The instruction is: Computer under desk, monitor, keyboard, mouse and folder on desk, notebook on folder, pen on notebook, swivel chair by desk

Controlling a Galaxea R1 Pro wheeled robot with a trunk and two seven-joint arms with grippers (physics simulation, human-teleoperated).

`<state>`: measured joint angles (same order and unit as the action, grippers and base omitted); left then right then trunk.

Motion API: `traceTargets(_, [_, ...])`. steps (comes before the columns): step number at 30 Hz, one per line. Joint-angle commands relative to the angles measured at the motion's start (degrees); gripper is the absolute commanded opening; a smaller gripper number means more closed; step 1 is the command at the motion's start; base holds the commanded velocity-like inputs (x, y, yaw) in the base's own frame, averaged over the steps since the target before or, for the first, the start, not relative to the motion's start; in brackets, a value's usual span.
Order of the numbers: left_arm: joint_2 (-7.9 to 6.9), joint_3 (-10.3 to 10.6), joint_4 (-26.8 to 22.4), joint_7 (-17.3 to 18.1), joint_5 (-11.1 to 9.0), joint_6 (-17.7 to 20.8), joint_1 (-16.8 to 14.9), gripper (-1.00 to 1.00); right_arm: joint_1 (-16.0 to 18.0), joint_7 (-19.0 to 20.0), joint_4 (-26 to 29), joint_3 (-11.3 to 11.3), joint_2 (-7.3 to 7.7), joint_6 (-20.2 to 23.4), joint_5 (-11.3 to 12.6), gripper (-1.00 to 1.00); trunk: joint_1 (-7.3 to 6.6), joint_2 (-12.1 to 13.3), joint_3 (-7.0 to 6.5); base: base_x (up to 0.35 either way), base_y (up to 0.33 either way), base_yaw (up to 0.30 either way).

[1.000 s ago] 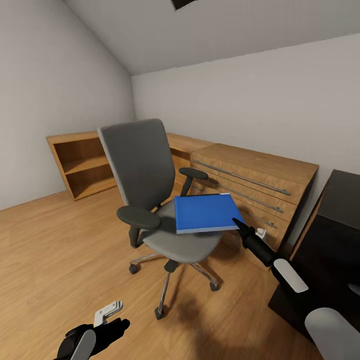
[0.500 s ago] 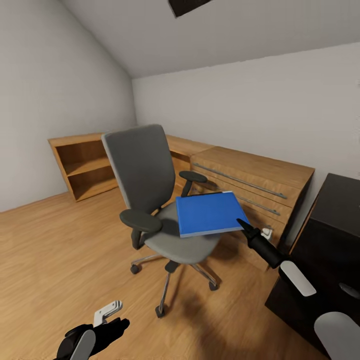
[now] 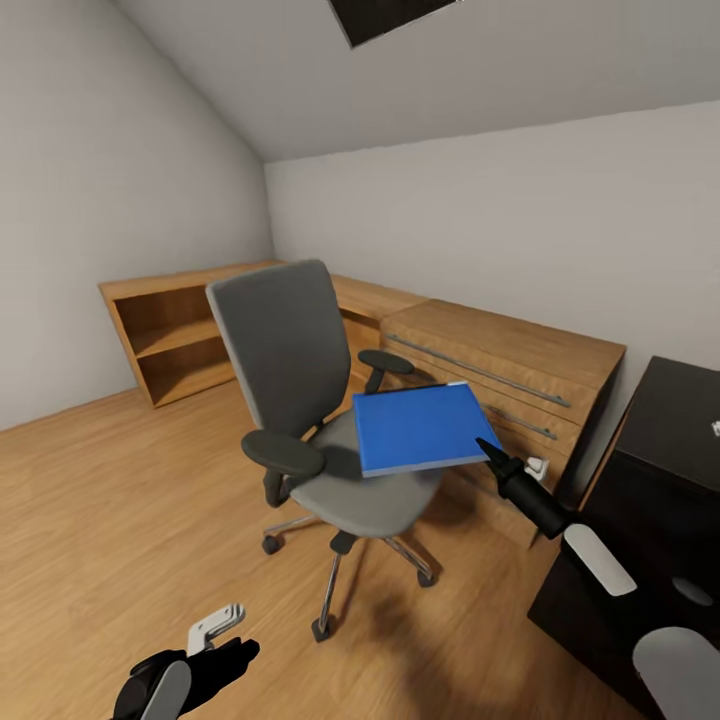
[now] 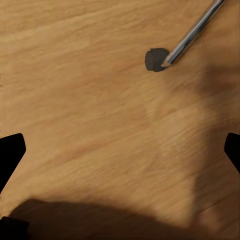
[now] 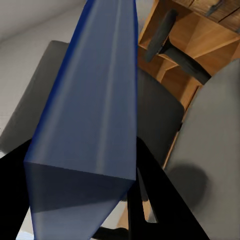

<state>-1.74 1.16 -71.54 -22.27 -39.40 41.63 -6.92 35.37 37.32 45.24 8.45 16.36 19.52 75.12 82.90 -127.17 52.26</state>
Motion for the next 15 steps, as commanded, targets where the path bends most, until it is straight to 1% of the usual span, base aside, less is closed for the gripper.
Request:
traceTargets(1, [-0.09,0.0,0.6,-0.5,-0.6,0.1,0.0,1.00,0.0,0.4,0.0,0.2,0.43,0.3,0.6,-1.00,-0.24,0.4,-0.13,0.000,0.000,0.000])
traceTargets(5, [-0.24,-0.1,1.8,-0.5,-0.4,0.0,0.0,1.00,-0.2,0.8,0.0,0.2,1.50,0.6,1.0,-1.00,-1.11,2.0,-0.85,0.000,0.000,0.000])
traceTargets(9, [-0.43,-0.2,3.8,-0.7,-0.3,-0.3,0.0,1.00,-0.7,1.1,0.9,0.3,1.73,0.7,1.0,-1.00,-1.99,3.6,-1.57,0.000,0.000,0.000])
traceTargets(10, [-0.44,-0.1,5.2,-0.7,-0.2,-1.5,0.0,1.00,-0.7,1.2,1.8,0.2,1.87,0.7,0.9,-1.00,-2.21,4.0,-1.75,0.000,0.000,0.000])
traceTargets(11, [-0.44,0.0,6.9,-0.7,-0.2,-4.3,0.0,1.00,-0.8,1.1,3.8,0.2,2.05,1.0,0.7,-1.00,-2.43,4.4,-1.92,0.000,0.000,0.000])
traceTargets(12, [-0.43,0.1,7.5,-0.7,-0.2,-5.1,0.0,1.00,-0.9,1.0,4.5,0.2,2.09,1.2,0.7,-1.00,-2.65,4.8,-2.10,0.000,0.000,0.000])
traceTargets(13, [-0.38,0.3,9.3,-0.7,-0.2,-6.8,0.0,1.00,-1.4,0.7,6.7,0.2,2.37,1.7,0.4,-1.00,-2.87,5.2,-2.28,0.000,0.000,0.000])
traceTargets(15, [-0.26,0.5,12.5,-0.6,0.6,-8.2,0.0,1.00,-1.9,0.0,9.1,0.2,3.46,2.0,0.1,-1.00,-3.31,6.0,-2.64,0.000,0.000,0.000])
